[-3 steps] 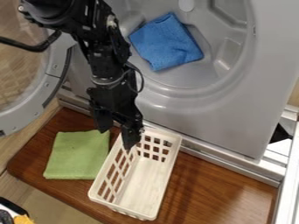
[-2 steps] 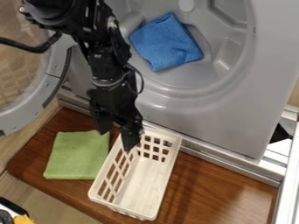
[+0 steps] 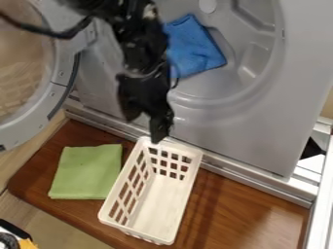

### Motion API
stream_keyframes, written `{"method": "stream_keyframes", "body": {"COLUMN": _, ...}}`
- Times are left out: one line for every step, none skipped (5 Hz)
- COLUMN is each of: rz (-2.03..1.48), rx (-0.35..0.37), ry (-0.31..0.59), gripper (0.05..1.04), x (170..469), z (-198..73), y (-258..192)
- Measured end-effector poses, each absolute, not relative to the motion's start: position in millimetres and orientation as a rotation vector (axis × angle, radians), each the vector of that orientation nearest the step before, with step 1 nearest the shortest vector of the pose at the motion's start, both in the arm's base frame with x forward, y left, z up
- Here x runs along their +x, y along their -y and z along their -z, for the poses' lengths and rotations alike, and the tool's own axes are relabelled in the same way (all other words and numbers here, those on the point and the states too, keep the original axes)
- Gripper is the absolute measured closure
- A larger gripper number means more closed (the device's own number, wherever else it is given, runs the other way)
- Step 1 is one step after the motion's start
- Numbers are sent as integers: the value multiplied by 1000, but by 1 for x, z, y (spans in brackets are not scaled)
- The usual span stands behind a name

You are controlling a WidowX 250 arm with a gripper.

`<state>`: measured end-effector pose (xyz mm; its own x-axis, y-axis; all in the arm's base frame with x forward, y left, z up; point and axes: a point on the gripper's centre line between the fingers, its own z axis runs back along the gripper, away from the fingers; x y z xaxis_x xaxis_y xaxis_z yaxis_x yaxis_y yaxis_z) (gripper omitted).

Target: Take the blue cloth and put it in the white basket

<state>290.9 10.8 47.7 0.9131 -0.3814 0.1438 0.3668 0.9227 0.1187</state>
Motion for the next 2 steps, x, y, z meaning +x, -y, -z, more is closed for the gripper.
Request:
{"method": "stream_keyframes", "body": {"rz": 454, "rx": 133, "ry": 274, "gripper": 83, "x": 320, "z": -58, "y": -4}}
{"method": "stream_keyframes", "body": {"rz": 508, "rx": 145, "ry": 410, "gripper": 83, "x": 352, "z": -62, "y": 1}}
